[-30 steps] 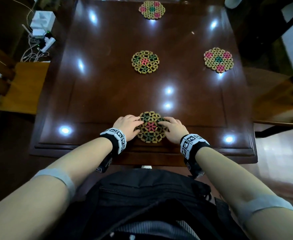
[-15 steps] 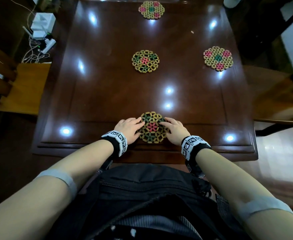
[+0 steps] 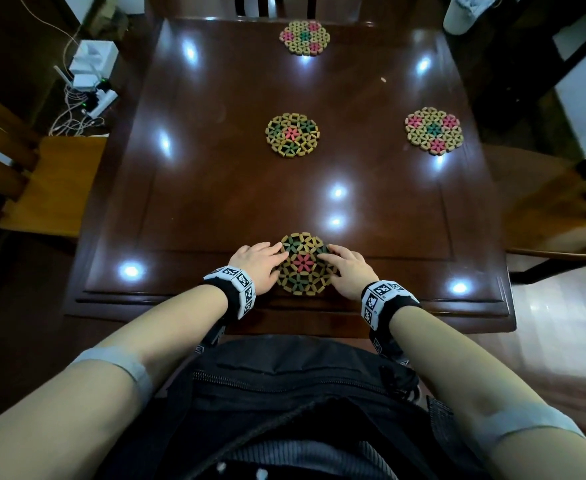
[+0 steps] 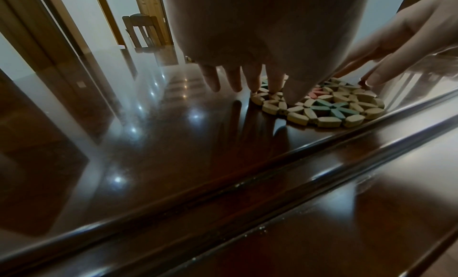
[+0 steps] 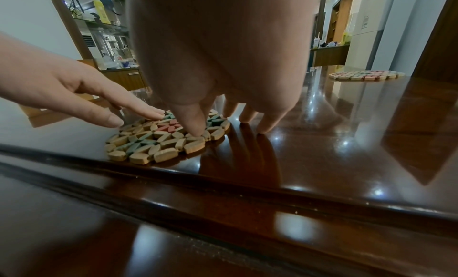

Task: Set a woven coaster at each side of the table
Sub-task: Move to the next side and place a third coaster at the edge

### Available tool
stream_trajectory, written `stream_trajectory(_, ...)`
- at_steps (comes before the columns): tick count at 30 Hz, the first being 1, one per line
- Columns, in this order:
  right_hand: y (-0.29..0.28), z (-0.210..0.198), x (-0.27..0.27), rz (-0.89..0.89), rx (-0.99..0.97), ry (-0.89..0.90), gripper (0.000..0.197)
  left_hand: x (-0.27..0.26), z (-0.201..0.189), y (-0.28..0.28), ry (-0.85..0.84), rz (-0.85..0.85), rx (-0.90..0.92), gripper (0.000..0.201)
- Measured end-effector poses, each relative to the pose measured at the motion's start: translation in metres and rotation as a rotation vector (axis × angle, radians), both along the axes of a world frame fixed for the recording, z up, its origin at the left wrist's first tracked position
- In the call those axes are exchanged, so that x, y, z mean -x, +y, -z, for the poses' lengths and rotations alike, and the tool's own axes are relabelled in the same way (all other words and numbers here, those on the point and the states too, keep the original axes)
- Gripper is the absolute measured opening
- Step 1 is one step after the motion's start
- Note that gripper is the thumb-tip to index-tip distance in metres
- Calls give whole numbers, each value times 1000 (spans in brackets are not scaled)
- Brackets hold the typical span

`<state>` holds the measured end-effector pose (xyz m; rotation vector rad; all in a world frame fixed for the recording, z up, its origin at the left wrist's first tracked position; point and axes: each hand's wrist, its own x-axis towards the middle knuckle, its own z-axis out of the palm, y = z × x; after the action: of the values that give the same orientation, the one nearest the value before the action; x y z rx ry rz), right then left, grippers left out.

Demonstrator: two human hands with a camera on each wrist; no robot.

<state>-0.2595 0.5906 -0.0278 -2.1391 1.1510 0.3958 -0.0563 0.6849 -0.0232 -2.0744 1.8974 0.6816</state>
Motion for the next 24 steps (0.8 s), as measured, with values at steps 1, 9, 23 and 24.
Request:
stream_trajectory(1, 1, 0, 0, 4, 8, 0, 60, -1, -1, 0, 2, 1, -11, 54)
stream_trajectory(9, 2, -1, -5, 19, 4, 27, 59, -3, -4, -1, 17, -2, -55, 56)
stream_trajectory(23, 3, -5, -10, 24, -50, 34, 60, -9, -7, -1, 18, 11, -75, 61)
stream_trajectory(24, 3, -5, -11, 26, -57, 33, 60, -9, -7, -1, 17, 14, -77, 62)
